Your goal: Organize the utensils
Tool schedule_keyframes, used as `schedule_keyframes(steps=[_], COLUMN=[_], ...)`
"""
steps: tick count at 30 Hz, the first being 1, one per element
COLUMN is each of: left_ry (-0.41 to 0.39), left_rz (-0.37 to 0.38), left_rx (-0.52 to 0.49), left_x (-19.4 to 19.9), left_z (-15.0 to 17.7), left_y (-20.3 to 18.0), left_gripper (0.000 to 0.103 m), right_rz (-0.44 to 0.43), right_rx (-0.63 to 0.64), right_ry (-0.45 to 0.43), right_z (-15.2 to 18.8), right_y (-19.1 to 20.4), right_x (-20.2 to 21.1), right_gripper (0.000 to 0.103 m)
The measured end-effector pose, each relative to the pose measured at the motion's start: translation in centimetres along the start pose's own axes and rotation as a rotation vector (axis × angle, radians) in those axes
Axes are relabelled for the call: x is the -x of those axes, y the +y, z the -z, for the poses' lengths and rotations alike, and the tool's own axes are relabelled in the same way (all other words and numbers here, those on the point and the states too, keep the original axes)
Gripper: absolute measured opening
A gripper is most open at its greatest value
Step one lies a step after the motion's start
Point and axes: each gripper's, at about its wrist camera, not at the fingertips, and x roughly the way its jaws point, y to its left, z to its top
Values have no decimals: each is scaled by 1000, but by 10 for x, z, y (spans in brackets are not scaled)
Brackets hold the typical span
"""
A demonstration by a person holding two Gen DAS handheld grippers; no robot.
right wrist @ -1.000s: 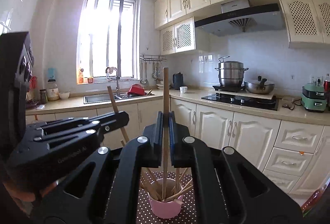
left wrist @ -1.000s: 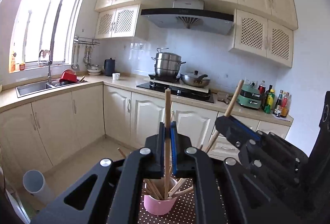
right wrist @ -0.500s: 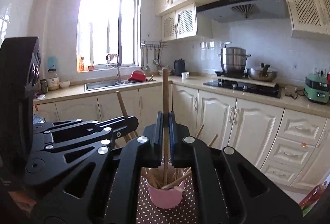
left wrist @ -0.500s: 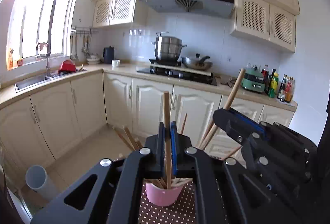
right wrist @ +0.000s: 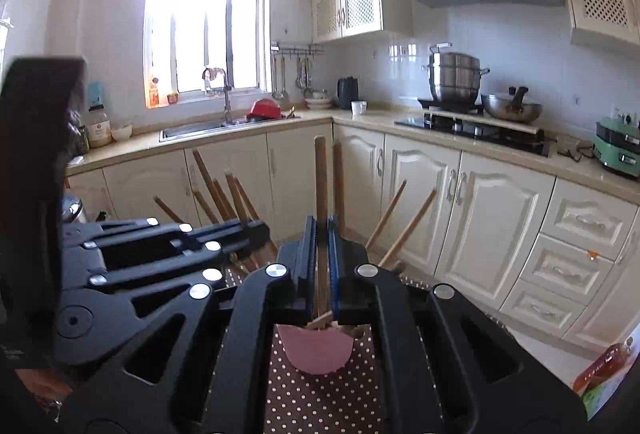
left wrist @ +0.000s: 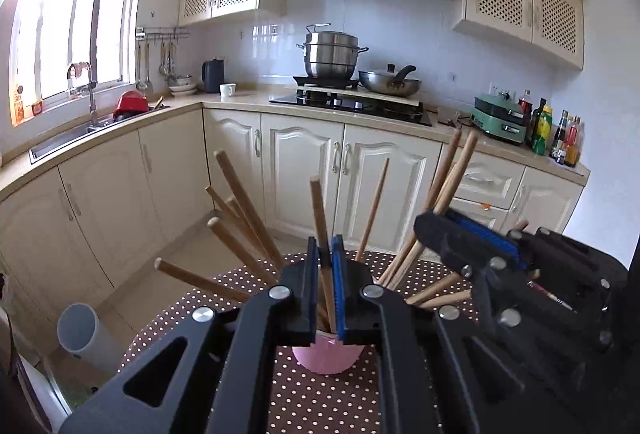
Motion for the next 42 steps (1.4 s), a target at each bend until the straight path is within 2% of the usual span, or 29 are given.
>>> schedule_keyframes(steps=[5,7,11,13,15,17,19,21,27,30,35,41,42], left_ry=[64,68,42,23,3,-28,-51,-63,-139,-163,-239,-311,-317], left_rz=[24,3,7,-1,-2,4,2,-15,-60,-88,-140,-149,-153], left_rx=[21,12,28,29,29,43,48,55,85,83,56,18,11], left_x=[-9,-9,4,15,26,42,56,69,127,158,224,291,297], left_z=[4,7,9,9,9,8,8,8,12,15,28,45,48], left_y=[5,6,10,12,13,16,18,21,20,16,2,-21,-24], left_gripper=[11,23,35,48,56,63,66,69,71,74,79,85,88], right_rz=[-7,-10,-7,-8,-9,-9,1,-1,19,49,82,107,115], right_rx=[-23,-38,-36,-50,-60,-62,-68,-80,-96,-101,-89,-25,-19], right_ry=[23,24,22,15,1,-22,-42,-63,-98,-112,-141,-211,-228], right_z=[7,6,5,4,2,-2,-4,-4,-5,-3,1,1,2], right_y=[-5,-6,-5,-5,-6,-6,-6,-8,-6,-1,19,53,59], right_x=[-5,-4,1,9,16,29,41,51,92,119,169,223,232], right_gripper=[6,7,7,7,8,14,38,50,51,55,66,87,88])
